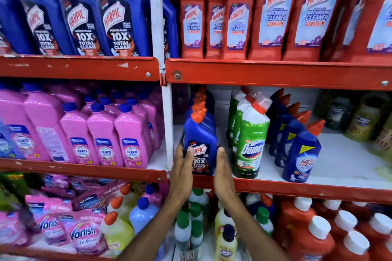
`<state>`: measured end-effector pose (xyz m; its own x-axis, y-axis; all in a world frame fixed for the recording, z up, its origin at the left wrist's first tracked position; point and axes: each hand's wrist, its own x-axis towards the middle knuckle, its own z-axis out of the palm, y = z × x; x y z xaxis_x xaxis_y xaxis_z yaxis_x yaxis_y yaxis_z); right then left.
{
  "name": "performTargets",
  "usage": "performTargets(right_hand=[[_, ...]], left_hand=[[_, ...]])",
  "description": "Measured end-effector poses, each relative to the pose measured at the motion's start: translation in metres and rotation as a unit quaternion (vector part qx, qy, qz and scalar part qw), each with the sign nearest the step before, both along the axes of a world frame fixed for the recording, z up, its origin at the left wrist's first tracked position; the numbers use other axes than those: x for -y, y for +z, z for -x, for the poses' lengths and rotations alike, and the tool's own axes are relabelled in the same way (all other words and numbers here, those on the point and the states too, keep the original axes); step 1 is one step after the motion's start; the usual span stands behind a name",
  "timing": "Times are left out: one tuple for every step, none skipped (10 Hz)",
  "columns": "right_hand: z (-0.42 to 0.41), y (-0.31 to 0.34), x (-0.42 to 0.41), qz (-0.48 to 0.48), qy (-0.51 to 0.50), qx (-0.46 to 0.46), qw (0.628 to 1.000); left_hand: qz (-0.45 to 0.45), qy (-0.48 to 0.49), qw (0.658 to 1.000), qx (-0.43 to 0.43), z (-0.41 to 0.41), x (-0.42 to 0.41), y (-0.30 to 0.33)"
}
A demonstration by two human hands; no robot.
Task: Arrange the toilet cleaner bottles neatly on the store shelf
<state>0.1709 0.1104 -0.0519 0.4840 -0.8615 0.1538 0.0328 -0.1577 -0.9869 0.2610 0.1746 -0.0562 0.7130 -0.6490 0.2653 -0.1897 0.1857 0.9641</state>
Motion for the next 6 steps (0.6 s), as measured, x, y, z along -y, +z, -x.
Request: performTargets(right_hand=[[-0.013, -0.012, 0.007, -0.019, 0.001, 0.023, 1.000], [-0.014, -0.012, 0.007, -0.036, 0.006, 0.042, 0.998], [-0.013, -0.004, 0.003, -0.039, 0.024, 0.069, 0.997], [-0.012, -0.002, 0.003, -0.041, 0.022, 0.062, 0.997], [-0.008, -0.001, 0.000, -0.026, 0.033, 0.064, 0.997], [0.003, -0.001, -0.003, 0.054, -0.081, 0.065, 0.993]], left_hand=[[-0.038, -0.048, 0.996, -0.070, -0.023, 0.013, -0.014], [-0.042, -0.093, 0.989, -0.111, -0.039, 0.024, -0.035], [-0.029, -0.107, 0.987, -0.116, -0.039, 0.021, -0.033], [-0.037, -0.098, 0.989, -0.106, -0.039, 0.017, -0.032], [-0.035, -0.079, 0.995, -0.043, -0.023, -0.001, -0.005], [-0.070, -0.002, 0.994, 0.081, -0.011, -0.016, 0.007]])
